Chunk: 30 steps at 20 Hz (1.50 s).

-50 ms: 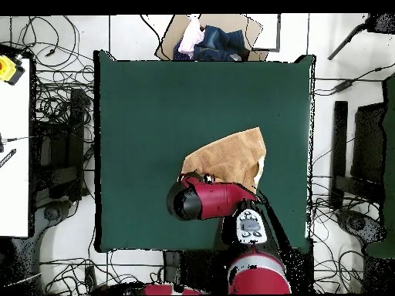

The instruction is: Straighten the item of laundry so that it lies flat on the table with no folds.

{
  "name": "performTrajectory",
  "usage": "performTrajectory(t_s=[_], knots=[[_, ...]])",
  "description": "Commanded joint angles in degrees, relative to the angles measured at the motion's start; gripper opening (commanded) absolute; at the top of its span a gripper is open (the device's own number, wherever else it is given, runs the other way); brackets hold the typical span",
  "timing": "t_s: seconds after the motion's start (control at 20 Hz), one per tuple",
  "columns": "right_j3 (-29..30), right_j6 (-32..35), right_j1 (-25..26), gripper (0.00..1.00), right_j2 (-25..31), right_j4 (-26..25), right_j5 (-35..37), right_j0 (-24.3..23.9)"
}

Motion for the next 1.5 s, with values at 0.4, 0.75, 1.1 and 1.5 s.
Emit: performTrajectory(t_s=[0.4, 0.75, 1.1, 1.5], knots=[[6.4, 0.0, -2.1, 0.00, 6.8, -5.4, 5.9, -0.6], [0.2, 3.0, 5.8, 0.00, -1.5, -8.5, 4.8, 7.4], [-1.8, 3.6, 11.4, 0.00, -9.3, -12.2, 5.2, 13.4], [1.5, 3.3, 10.0, 0.00, -9.9, -16.1, 1.9, 12.5]])
